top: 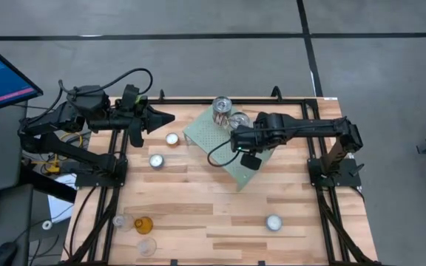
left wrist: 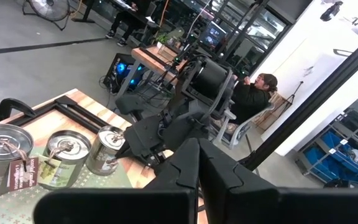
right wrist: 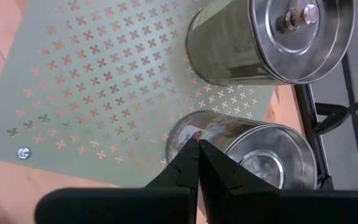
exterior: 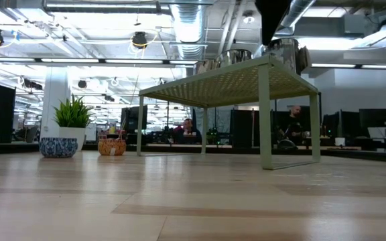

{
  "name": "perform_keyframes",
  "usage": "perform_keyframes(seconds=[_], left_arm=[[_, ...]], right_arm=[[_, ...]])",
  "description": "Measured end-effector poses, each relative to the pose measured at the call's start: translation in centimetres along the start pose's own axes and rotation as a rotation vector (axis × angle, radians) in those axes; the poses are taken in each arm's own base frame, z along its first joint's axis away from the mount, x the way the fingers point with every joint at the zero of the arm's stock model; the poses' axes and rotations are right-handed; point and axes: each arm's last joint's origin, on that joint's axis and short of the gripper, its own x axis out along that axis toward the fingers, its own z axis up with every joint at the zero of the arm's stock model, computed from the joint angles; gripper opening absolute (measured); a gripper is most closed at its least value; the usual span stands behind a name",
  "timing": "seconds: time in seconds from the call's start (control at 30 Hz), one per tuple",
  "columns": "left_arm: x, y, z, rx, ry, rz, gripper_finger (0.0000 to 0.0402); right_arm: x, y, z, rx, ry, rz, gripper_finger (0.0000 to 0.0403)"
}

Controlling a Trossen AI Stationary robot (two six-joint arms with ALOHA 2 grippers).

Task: Stock candles on shelf
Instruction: Put the silver scented candle on the shelf, then adjust the silver scented candles on the shelf

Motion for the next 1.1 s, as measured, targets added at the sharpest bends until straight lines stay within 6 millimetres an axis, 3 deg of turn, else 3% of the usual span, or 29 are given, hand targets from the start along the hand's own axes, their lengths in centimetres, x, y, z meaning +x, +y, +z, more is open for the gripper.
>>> perform_keyframes(seconds=[0.37,0.63,0.73,0.83,0.97,1.1], left_arm=[[0.0,0.2,0.1,-0.005,-0.013,0.019,0.0004],[0.1,0.3,0.2,-0.009,-0.021,0.032,0.0004],[0.5,0.4,0.0,-0.025,-0.012,0.051,0.0004],[1.7,0.7,-0.9,-0.021,0.052,0.093,0.0003],[4.8,1.2,-3.4,-0.029,0.200,0.158,0.0003],[8.6,2.1,-7.0,-0.003,0.324,0.216,0.0002]], right_arm=[[0.5,-1.3,0.4,-0.011,0.015,-0.005,0.0000],[0.0,-1.2,0.4,-0.060,0.000,0.007,0.0000],[-1.9,-1.4,0.7,-0.079,-0.070,0.032,0.0000],[-5.0,-2.1,0.8,-0.079,-0.191,0.073,0.0000],[-10.6,-4.7,-1.1,-0.007,-0.397,0.105,0.0000],[-14.3,-7.6,-3.9,0.138,-0.551,0.110,0.0000]])
